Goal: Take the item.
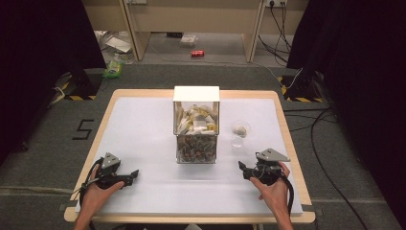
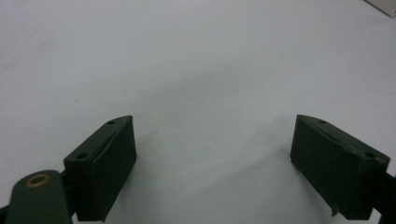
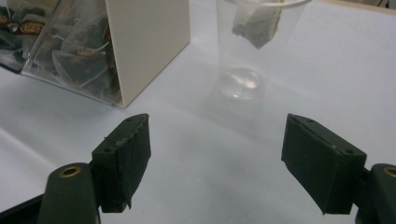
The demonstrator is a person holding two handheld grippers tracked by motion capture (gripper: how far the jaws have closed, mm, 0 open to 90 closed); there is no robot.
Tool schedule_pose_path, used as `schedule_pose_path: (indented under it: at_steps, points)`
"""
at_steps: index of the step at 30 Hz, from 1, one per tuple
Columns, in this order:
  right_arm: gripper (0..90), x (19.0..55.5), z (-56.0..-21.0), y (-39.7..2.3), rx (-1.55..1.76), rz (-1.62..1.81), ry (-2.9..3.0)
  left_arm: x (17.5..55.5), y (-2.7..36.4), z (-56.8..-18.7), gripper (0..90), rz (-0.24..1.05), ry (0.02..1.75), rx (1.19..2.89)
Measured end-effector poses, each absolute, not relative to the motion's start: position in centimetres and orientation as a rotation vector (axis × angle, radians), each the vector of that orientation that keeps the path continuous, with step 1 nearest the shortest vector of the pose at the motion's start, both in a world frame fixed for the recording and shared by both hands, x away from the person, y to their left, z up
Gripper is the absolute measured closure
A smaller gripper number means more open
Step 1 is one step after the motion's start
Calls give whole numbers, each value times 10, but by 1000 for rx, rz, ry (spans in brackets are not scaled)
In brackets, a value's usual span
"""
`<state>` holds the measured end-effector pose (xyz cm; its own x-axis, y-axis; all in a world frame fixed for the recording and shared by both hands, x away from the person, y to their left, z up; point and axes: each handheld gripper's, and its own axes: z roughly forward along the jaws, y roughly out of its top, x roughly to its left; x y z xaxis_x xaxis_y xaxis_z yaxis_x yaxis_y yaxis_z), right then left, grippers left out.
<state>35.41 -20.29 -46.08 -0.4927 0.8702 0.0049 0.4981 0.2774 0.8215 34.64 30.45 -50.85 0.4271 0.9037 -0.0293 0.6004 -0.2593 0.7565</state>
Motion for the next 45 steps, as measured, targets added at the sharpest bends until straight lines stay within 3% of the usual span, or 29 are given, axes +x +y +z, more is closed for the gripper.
schedule_pose_path:
  at_steps: [45]
  points:
    - [210,312,-497,-210,1296,989,2235,346,304,-509,134,546,1268,1973]
